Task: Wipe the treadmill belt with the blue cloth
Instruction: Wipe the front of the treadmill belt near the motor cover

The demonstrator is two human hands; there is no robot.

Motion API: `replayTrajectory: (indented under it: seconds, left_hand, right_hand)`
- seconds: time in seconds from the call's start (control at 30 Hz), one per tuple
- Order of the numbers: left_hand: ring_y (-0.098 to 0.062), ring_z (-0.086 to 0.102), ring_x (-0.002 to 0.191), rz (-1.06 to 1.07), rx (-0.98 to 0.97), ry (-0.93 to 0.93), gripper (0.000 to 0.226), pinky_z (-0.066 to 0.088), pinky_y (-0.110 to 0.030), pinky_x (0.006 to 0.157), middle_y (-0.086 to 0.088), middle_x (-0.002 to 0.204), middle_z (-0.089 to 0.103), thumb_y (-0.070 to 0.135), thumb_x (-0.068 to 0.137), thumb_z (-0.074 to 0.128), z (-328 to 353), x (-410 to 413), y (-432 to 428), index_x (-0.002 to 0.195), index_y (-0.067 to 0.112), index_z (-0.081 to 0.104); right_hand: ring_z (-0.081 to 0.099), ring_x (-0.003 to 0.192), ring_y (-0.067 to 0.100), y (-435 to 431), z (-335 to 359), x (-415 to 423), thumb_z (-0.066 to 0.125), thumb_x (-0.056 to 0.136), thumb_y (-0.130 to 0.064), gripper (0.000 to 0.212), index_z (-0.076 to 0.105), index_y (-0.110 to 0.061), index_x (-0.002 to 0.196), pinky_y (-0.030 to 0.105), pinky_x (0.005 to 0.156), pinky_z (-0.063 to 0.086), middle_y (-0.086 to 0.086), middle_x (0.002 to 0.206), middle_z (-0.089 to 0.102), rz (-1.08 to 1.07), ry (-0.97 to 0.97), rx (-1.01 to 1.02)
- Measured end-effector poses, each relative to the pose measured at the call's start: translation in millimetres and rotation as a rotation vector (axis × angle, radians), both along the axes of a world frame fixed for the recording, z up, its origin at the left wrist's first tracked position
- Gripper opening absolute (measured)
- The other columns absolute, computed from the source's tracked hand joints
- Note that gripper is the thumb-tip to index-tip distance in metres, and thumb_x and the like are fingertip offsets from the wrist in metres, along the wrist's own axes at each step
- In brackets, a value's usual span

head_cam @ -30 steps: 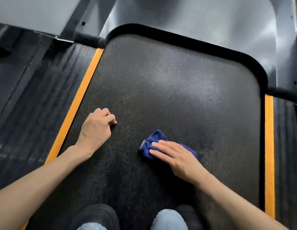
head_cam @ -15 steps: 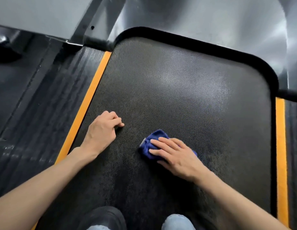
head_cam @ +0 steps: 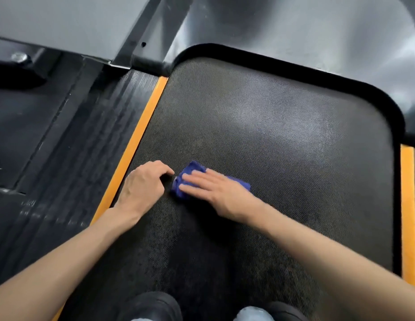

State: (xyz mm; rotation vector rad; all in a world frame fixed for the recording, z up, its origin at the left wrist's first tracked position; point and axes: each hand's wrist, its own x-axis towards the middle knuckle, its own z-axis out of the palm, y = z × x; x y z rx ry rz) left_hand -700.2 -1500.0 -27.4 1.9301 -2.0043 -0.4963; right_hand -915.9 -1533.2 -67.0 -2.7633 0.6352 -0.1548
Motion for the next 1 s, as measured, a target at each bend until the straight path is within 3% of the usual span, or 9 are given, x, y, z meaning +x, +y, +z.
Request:
replayTrajectory:
  seconds: [0.1,0.2,0.37,0.53,0.6,0.67,0.77,0.87,1.0]
  left_hand:
    - [-0.025,0.064,0.090,0.044,0.069,0.028,0.046,0.053,-0.040,0.079,-0.001,0.096,0.070,0.013,0.072,0.031,-3.2,3.1,-3.2,0.093,0.019,0.071]
    - [-0.023,0.065,0.090,0.026,0.092,0.041,0.041,0.053,-0.040,0.081,0.001,0.096,0.070,0.008,0.074,0.035,-1.8,3.8,-4.8,0.090,0.018,0.072]
    - [-0.018,0.067,0.089,0.050,0.137,0.091,0.043,0.053,-0.039,0.084,0.005,0.088,0.072,0.010,0.067,0.035,-0.3,9.1,-9.9,0.077,0.021,0.075]
    - [-0.022,0.067,0.084,0.058,0.159,0.055,0.041,0.053,-0.037,0.079,0.003,0.080,0.072,0.012,0.062,0.034,5.2,4.0,-15.9,0.066,0.020,0.074]
    - [-0.022,0.066,0.083,0.021,0.138,0.028,0.041,0.053,-0.037,0.076,0.003,0.081,0.070,0.012,0.066,0.034,5.3,1.6,-13.7,0.069,0.019,0.074]
    - [-0.020,0.065,0.083,0.008,0.122,0.014,0.039,0.054,-0.038,0.073,0.005,0.081,0.068,0.011,0.070,0.035,4.6,0.8,-10.9,0.071,0.020,0.073]
    - [-0.018,0.066,0.084,-0.020,0.106,-0.002,0.036,0.055,-0.038,0.071,0.008,0.083,0.067,0.010,0.075,0.037,2.3,2.8,-6.4,0.075,0.020,0.072]
    - [-0.017,0.067,0.086,-0.028,0.077,0.018,0.036,0.057,-0.038,0.072,0.009,0.086,0.067,0.011,0.078,0.036,-0.9,6.4,0.2,0.077,0.020,0.071]
    - [-0.014,0.065,0.087,-0.020,0.062,0.034,0.040,0.055,-0.034,0.075,0.009,0.085,0.066,0.023,0.076,0.026,0.7,4.1,3.6,0.076,0.021,0.066]
  right_hand:
    - [0.049,0.119,0.039,-76.6,9.9,-15.7,0.028,0.076,-0.014,0.058,0.053,-0.001,0.126,0.044,0.100,0.032,0.021,0.131,0.051,-0.453,-0.047,-0.052]
    - [0.026,0.137,0.037,-121.6,13.2,-23.6,0.039,0.077,0.002,0.061,0.040,-0.004,0.138,0.049,0.111,0.018,0.019,0.148,0.032,-0.908,0.002,0.059]
    - [0.052,0.120,0.036,-32.2,9.6,21.5,0.043,0.069,-0.009,0.055,0.058,-0.001,0.121,0.042,0.100,0.041,0.019,0.130,0.054,-0.446,-0.097,0.014]
    - [0.046,0.129,0.024,-10.5,-8.7,1.1,0.044,0.089,-0.017,0.044,0.052,-0.017,0.133,0.036,0.107,0.033,0.005,0.140,0.049,-0.056,-0.094,0.040]
    - [0.047,0.126,0.031,-54.0,-15.4,-7.3,0.047,0.086,-0.004,0.046,0.053,-0.012,0.130,0.045,0.105,0.037,0.010,0.137,0.051,-0.250,-0.130,0.001]
    - [0.036,0.134,0.035,-105.5,-13.3,-19.0,0.046,0.084,0.003,0.052,0.047,-0.009,0.135,0.051,0.111,0.026,0.014,0.144,0.042,-0.700,-0.162,-0.015]
    - [0.025,0.139,0.032,-142.8,-1.7,-10.7,0.042,0.086,0.004,0.055,0.039,-0.008,0.140,0.045,0.115,0.014,0.015,0.149,0.032,-1.034,-0.132,0.041]
    - [0.051,0.113,0.038,-110.0,6.1,28.0,0.045,0.072,0.004,0.048,0.053,-0.003,0.119,0.049,0.097,0.039,0.020,0.123,0.054,-0.746,-0.181,-0.025]
    - [0.040,0.133,0.032,-32.2,-9.2,37.9,0.050,0.070,0.004,0.068,0.046,-0.009,0.136,0.042,0.111,0.026,0.013,0.144,0.042,-0.261,-0.117,0.087]
